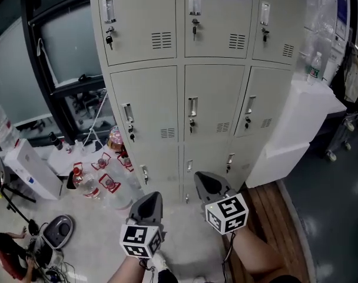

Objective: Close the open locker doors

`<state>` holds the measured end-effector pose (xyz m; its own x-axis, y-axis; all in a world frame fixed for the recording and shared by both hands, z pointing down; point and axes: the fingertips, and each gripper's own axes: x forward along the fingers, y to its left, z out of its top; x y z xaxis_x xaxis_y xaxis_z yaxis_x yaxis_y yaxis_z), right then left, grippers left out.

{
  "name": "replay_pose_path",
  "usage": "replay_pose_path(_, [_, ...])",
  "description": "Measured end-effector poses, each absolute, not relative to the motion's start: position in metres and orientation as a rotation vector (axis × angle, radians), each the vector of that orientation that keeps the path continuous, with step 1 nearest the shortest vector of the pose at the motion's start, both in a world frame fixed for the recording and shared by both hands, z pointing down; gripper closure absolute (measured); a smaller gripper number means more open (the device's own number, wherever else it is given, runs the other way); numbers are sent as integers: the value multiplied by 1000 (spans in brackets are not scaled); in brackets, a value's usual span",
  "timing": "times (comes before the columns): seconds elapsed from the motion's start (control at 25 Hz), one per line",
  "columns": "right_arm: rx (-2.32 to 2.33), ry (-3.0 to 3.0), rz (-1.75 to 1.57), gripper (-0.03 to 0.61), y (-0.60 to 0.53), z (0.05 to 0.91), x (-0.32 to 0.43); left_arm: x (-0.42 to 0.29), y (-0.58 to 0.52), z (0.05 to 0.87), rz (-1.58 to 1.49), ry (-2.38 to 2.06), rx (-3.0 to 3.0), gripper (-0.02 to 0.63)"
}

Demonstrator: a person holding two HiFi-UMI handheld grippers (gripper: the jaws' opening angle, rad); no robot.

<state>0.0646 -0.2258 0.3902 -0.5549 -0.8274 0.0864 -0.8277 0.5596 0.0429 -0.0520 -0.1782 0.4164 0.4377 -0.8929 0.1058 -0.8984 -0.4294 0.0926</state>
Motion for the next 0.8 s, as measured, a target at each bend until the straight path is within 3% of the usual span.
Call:
replay_pose_path(0.4, [1319, -2745, 43, 578, -146, 402, 97, -13, -87, 418, 91, -1668, 2480, 609])
replay_pose_path(0.8, [1279, -2778, 67, 578, -100, 401, 82, -28, -42, 412, 83, -1713, 2459, 609])
